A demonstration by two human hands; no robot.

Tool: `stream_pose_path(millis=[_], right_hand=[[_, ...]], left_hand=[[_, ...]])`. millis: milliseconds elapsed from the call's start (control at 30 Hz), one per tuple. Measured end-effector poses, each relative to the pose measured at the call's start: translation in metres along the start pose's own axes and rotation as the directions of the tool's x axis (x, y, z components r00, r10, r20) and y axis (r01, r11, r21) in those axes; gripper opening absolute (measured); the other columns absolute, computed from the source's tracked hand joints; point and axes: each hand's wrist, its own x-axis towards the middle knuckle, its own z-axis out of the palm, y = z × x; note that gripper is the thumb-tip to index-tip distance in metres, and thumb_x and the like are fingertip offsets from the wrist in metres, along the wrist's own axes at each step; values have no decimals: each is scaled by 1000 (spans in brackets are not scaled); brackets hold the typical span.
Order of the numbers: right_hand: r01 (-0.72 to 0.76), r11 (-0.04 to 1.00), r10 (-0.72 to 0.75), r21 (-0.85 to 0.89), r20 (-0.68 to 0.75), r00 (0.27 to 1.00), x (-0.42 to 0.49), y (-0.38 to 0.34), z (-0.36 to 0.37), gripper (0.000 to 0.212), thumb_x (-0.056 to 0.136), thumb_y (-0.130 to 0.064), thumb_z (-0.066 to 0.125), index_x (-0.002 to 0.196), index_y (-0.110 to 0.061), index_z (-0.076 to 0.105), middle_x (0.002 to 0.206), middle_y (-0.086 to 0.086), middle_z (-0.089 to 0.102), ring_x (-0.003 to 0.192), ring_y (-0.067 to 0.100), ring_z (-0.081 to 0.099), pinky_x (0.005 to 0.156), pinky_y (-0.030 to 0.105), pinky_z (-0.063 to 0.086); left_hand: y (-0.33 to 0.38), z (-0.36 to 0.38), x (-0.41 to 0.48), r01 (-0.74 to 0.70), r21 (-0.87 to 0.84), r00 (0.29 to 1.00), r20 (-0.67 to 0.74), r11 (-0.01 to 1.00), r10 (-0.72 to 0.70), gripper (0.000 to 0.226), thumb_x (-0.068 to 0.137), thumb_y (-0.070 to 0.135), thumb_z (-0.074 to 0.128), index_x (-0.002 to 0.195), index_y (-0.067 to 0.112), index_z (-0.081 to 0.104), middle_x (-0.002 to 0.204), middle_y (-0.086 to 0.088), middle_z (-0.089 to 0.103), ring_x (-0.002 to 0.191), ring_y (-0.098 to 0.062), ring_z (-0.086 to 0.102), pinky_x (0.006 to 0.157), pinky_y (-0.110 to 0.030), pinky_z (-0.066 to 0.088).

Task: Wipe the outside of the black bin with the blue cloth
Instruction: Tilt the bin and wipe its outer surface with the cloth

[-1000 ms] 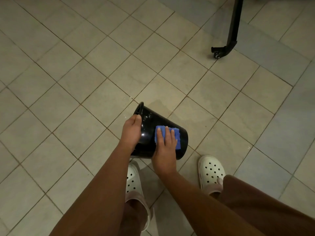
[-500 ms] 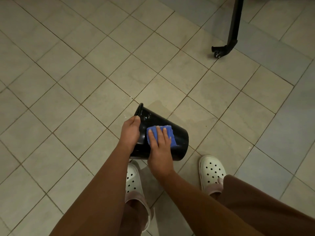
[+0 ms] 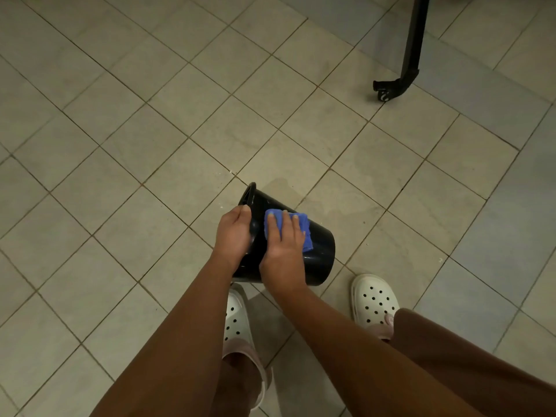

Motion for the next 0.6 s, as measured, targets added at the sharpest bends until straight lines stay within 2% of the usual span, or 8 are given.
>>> stream_pose_path(millis=[67, 167, 233, 333, 400, 433, 500, 600], right_hand=[[80, 997, -80, 17, -1, 997, -1, -4, 5, 80, 82, -3, 60, 148, -12, 17, 155, 16, 13, 143, 32, 1, 116, 52, 6], [128, 988, -134, 88, 67, 989, 25, 1, -3, 73, 85, -2, 52, 148, -15, 17, 155, 12, 13, 144, 29, 0, 116, 50, 4], [128, 987, -136, 97, 76, 988, 44, 11, -8, 70, 83, 0, 49, 146, -13, 24, 151, 15, 22, 141, 31, 12, 115, 50, 13], [-21, 998, 18, 63, 61, 998, 49, 24, -13, 71, 81, -2, 51, 146, -13, 26, 145, 14, 30, 136, 30, 24, 113, 44, 22], [-118, 990, 115, 72, 40, 993, 36, 20, -13, 71, 83, -4, 49, 147, -13, 21, 150, 14, 22, 140, 32, 14, 115, 45, 16], [-115, 990, 113, 83, 31, 993, 28, 16, -12, 70, 85, -4, 48, 148, -13, 19, 152, 14, 17, 142, 32, 7, 116, 46, 11], [-7, 994, 7, 109, -2, 1000, 14, 5, -7, 70, 85, -2, 51, 148, -12, 20, 153, 15, 16, 143, 32, 2, 116, 50, 7], [108, 987, -111, 121, 25, 993, 24, 2, -5, 69, 83, 0, 50, 146, -12, 24, 151, 15, 22, 142, 32, 8, 116, 49, 9]], left_hand=[[0, -6, 1, -2, 10, 1000, -13, 1000, 2, 35, 102, 22, 39, 72, 19, 57, 75, -4, 60, 72, -18, 54, 68, -31, 43], [1, -10, 2, -38, -10, 999, -22, 999, 38, 35, 103, 21, 40, 76, 17, 61, 76, -5, 62, 72, -17, 56, 70, -31, 45], [0, -9, 2, -65, -12, 998, -6, 998, 65, 33, 103, 22, 40, 79, 17, 63, 78, -5, 64, 74, -17, 57, 72, -31, 46], [0, -5, 2, -97, 43, 995, 21, 994, 96, 34, 104, 24, 39, 76, 18, 59, 75, -4, 58, 71, -17, 53, 69, -30, 42], [1, -2, 1, -93, 67, 995, 53, 993, 89, 33, 104, 24, 39, 77, 18, 59, 75, -3, 58, 71, -16, 53, 67, -29, 42], [2, 0, 0, -81, 69, 995, 62, 994, 76, 33, 104, 24, 40, 79, 17, 60, 75, -3, 60, 71, -16, 54, 67, -28, 42], [1, 0, -1, -58, 77, 996, 71, 995, 52, 34, 103, 23, 40, 76, 19, 60, 73, -1, 60, 69, -13, 54, 65, -28, 41], [-1, -5, -1, -68, 96, 996, 70, 993, 61, 35, 103, 21, 40, 75, 21, 60, 72, 1, 59, 68, -12, 52, 66, -28, 40]])
